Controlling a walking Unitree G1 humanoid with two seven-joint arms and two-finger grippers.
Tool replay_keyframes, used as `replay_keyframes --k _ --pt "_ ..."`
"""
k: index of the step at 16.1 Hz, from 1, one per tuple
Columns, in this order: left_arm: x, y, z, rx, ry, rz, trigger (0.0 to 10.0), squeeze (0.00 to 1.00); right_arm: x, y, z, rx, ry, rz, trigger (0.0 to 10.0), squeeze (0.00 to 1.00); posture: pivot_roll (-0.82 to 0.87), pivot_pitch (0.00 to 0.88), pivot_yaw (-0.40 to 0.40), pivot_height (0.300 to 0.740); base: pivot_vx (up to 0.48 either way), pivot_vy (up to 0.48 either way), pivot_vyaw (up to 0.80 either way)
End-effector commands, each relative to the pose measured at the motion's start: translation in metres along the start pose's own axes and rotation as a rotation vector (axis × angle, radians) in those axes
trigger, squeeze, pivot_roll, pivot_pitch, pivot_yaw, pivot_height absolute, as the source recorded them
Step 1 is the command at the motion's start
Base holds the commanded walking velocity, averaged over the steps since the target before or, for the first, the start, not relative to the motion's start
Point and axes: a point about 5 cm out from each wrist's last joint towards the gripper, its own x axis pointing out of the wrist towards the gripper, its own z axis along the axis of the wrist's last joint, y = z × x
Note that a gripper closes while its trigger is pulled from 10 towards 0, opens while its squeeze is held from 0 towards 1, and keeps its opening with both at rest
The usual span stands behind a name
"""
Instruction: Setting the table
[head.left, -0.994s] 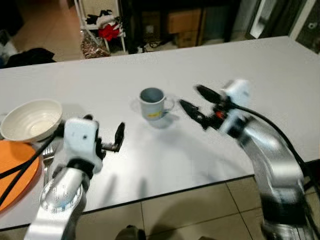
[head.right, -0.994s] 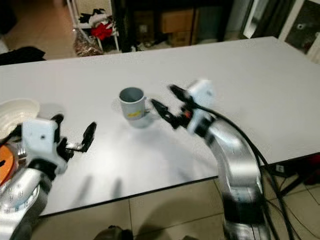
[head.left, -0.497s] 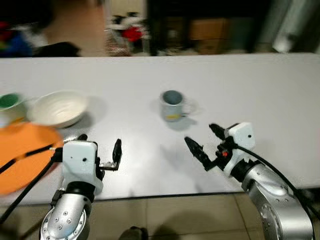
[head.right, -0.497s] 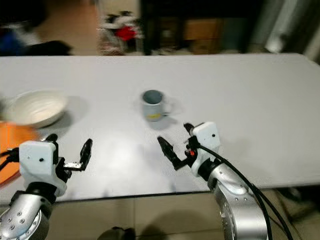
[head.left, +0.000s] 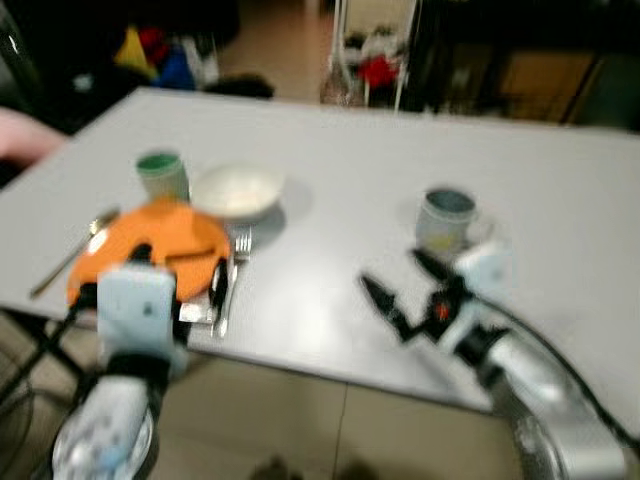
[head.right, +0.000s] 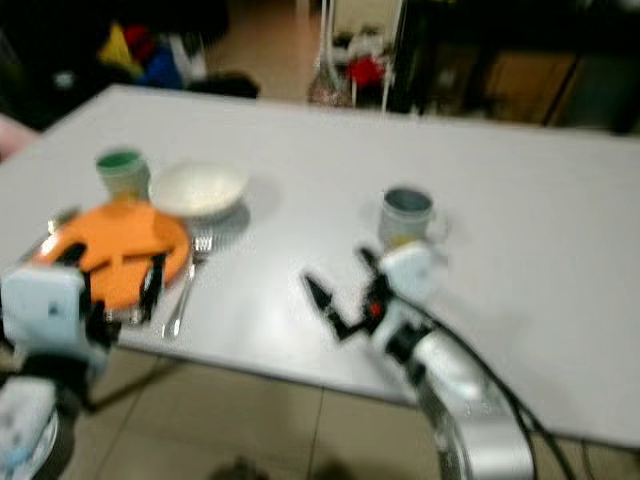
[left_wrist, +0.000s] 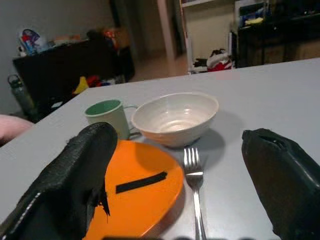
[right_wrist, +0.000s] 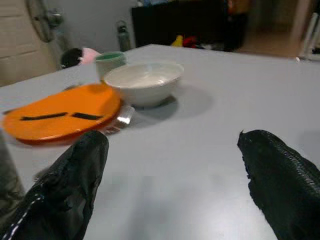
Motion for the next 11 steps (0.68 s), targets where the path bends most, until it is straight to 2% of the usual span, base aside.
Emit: replay_keyframes --k 1,2,4,6,7,8,9,11 --pt "-0.0023 -0.0057 0.0022 0.005 -0.007 -0.020 10.0 1.00 -0.0017 0.0007 0.0051 -0.006 -0.020 0.034 10.0 1.00 -0.02 0.000 0.047 0.740 0.000 0.000 0.80" --pt "-0.0035 -0.0071 0.0011 0.010 -0.002 -0.021 10.0 1.00 -0.0002 0.0022 0.0053 -0.007 -0.023 0.050 10.0 1.00 -0.02 0.000 0.043 0.740 0.000 0.000 0.80" --pt "-0.0062 -0.0081 -0.0004 0.019 0.010 -0.021 10.0 0.91 0.0024 0.0028 0.0058 -0.001 -0.027 0.061 10.0 1.00 -0.01 0.000 0.030 0.740 0.000 0.000 0.80" --pt "-0.0096 -0.0070 0.0000 0.013 0.019 -0.014 10.0 0.22 0.0049 0.0027 0.0054 0.014 -0.023 0.070 10.0 1.00 0.01 0.000 0.009 0.740 0.000 0.000 0.80" --pt "-0.0101 -0.0063 -0.0003 0.019 0.024 -0.009 10.0 0.09 0.0054 0.0025 0.0051 0.019 -0.022 0.069 10.0 1.00 0.01 0.000 0.009 0.740 0.000 0.000 0.80" --pt "-0.0103 -0.0042 -0.0016 0.058 0.035 -0.001 10.0 0.00 0.0063 0.0018 0.0044 0.025 -0.023 0.063 10.0 1.00 0.02 0.000 0.003 0.740 0.000 0.000 0.80" --pt "-0.0101 -0.0027 -0.0015 0.084 0.032 0.004 10.0 0.00 0.0071 0.0016 0.0041 0.028 -0.027 0.056 10.0 1.00 0.02 0.000 0.005 0.740 0.000 0.000 0.80" --pt "-0.0103 -0.0005 -0.0010 0.081 0.035 0.031 10.0 0.00 0.0082 0.0029 0.0030 0.034 -0.031 0.057 10.0 1.00 0.02 0.000 0.007 0.740 0.000 0.000 0.80"
